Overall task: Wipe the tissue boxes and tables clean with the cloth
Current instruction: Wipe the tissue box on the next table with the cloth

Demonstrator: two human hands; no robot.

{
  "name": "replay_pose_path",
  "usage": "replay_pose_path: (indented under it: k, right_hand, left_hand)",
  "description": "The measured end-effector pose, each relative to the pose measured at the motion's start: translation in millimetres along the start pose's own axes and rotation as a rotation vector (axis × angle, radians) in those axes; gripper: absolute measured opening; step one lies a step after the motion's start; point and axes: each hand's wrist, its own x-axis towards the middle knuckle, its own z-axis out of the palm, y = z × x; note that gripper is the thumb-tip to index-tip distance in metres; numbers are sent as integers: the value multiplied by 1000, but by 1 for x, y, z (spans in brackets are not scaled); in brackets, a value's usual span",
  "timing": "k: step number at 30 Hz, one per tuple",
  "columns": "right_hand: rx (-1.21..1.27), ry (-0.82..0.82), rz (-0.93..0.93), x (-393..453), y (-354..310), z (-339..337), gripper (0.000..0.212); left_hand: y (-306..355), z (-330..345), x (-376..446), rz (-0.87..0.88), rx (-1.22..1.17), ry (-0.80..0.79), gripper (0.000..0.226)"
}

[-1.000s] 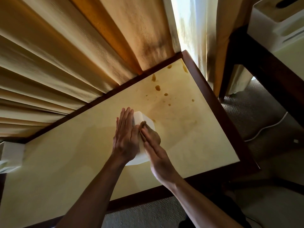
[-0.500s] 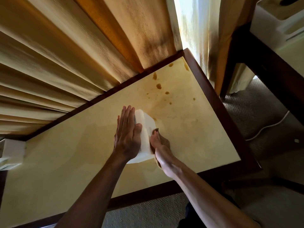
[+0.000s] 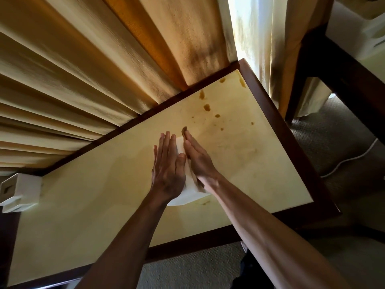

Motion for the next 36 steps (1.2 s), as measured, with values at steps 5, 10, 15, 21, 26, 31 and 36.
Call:
replay_pose_path:
  k: [5,10,15,21,26,31,36]
  right_hand:
    - [56,-195,-80,-39,-3,-7,45]
    - [92,-235,-45,-71,25,-8,48]
    - [1,-259,-9,-83,39,-13,53]
    - [27,-256,126,-71,49,-24,86]
    - [103,-92,230,-50,49,-21,81]
    - [47,-17,283,-24,42,-15,74]
    - [-37,80,299,6,30,-11,52]
  left_hand:
    - [-4,2,0,41,67,10,71]
    - [0,2,2,3,85,12,74]
    - [2,1,1,-7,120,-1,74]
    - [3,-1,-1,-1,106,4,67]
    - [0,0,0,15,80,6,66]
    - [-1,0,1,20,74,0,69]
    - [-2,-1,0,26,46,-4,74]
